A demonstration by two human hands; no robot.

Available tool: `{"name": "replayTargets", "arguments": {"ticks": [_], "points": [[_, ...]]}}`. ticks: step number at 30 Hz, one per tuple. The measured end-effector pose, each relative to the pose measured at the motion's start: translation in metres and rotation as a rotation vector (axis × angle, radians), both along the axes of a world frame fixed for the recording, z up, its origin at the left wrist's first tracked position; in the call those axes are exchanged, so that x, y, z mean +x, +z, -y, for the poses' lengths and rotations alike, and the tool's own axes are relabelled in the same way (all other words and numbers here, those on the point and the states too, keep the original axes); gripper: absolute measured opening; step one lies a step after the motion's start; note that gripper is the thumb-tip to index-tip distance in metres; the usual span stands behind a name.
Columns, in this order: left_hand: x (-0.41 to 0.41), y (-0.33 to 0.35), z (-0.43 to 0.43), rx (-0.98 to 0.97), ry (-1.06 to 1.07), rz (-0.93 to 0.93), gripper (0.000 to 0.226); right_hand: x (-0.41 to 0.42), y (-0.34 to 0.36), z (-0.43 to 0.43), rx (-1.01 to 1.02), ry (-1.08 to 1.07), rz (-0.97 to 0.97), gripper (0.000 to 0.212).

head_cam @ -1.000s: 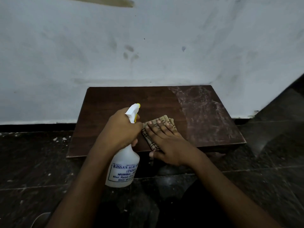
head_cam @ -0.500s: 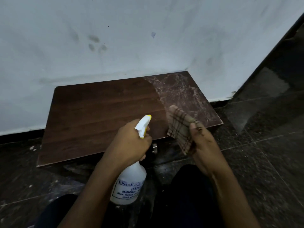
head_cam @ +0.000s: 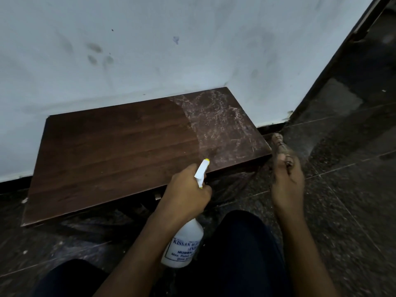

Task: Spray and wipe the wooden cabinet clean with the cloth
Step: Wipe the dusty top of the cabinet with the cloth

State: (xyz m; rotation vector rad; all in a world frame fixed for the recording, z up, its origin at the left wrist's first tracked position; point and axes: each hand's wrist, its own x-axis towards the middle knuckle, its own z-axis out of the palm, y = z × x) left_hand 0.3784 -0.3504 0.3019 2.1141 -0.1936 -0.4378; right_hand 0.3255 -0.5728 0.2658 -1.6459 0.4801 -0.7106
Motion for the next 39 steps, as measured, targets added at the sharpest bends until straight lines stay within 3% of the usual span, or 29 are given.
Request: {"name": "replayTargets", "arguments": {"ticks": [3, 6, 8, 11, 14, 17, 20, 27, 33, 39], "points": [[-0.004, -0.001, -0.001, -0.014, 0.008, -0.03, 0.017, 0.022, -0.007, 0.008, -0.277, 0.071, -0.215, 0.046], [-0.009, 0.001, -0.003, -0.005, 0.017, -0.029, 0.016, 0.047, -0.006, 0.013, -0.685, 0.195, -0.502, 0.052], [-0.01, 0.003, -0.004, 0.005, 0.024, -0.018, 0.015, 0.058, -0.004, 0.005, -0.817, 0.297, -0.546, 0.055], [-0.011, 0.002, -0.007, 0.029, 0.034, 0.0, 0.014, 0.046, -0.009, -0.015, -0.999, 0.528, -0.461, 0.06], [-0.012, 0.002, -0.008, 0.026, 0.045, -0.01, 0.014, 0.021, -0.013, -0.005, -0.964, 0.639, -0.418, 0.061], [-0.009, 0.003, -0.009, 0.025, 0.047, -0.015, 0.014, 0.037, -0.006, 0.011, -0.863, 0.516, -0.501, 0.056], [-0.009, 0.003, -0.01, 0.03, 0.058, -0.01, 0.016, 0.071, 0.0, -0.008, -0.971, 0.451, -0.64, 0.059], [-0.018, 0.003, -0.005, 0.027, 0.011, 0.013, 0.011, 0.027, -0.005, -0.026, -0.995, 0.682, -0.499, 0.06], [-0.017, 0.008, -0.012, 0.026, 0.024, 0.016, 0.013, 0.054, 0.006, 0.006, -0.955, 0.388, -0.722, 0.061], [-0.022, 0.015, -0.01, 0.039, 0.042, 0.038, 0.015, 0.048, 0.009, -0.043, -0.987, 0.702, -0.47, 0.057]]}}
